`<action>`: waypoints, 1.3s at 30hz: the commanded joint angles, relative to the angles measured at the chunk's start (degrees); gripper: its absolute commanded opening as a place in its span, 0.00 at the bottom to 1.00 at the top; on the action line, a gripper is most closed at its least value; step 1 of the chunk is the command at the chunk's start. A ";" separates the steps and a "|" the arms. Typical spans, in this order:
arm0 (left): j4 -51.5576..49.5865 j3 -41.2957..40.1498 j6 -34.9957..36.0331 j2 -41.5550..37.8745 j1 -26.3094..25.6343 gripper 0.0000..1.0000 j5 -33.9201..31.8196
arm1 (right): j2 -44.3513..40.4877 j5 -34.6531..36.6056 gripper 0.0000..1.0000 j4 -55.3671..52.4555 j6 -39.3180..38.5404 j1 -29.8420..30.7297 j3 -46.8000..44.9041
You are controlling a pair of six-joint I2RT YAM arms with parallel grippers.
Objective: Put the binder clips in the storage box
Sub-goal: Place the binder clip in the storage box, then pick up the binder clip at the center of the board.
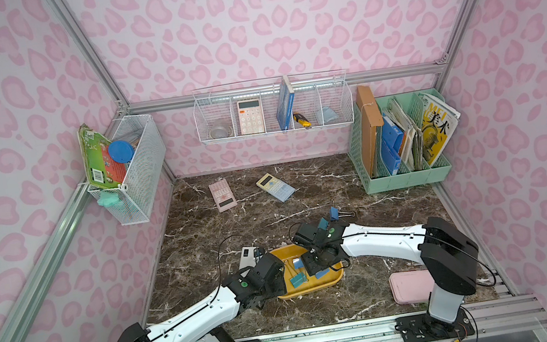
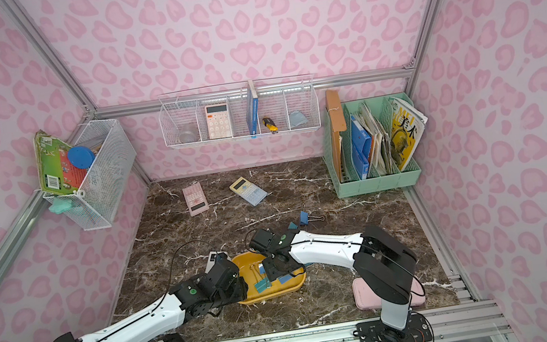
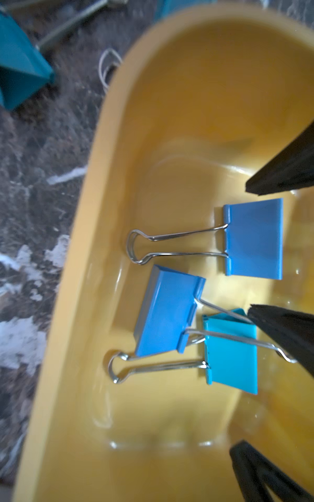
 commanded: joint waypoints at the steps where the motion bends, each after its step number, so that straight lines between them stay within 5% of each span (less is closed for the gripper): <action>1: -1.09 0.56 -0.21 0.45 0.09 0.62 -0.82 | -1.97 1.50 0.74 -1.85 -1.77 -0.65 1.64; 8: -1.18 0.93 -0.33 0.87 0.02 0.62 -0.91 | -10.11 0.78 0.76 -2.58 -6.88 -7.96 4.48; 17: -2.46 1.94 -0.36 0.76 0.09 0.62 -1.39 | -5.06 4.50 0.80 -1.18 -33.23 -24.11 6.64; 28: -4.33 2.34 -0.65 -0.86 0.09 0.63 -1.96 | 4.72 5.28 0.85 9.26 -49.74 -29.04 10.78; 39: -5.92 2.16 -0.48 -2.95 0.09 0.64 -2.17 | 1.80 -7.90 0.82 19.65 -67.08 -34.19 2.12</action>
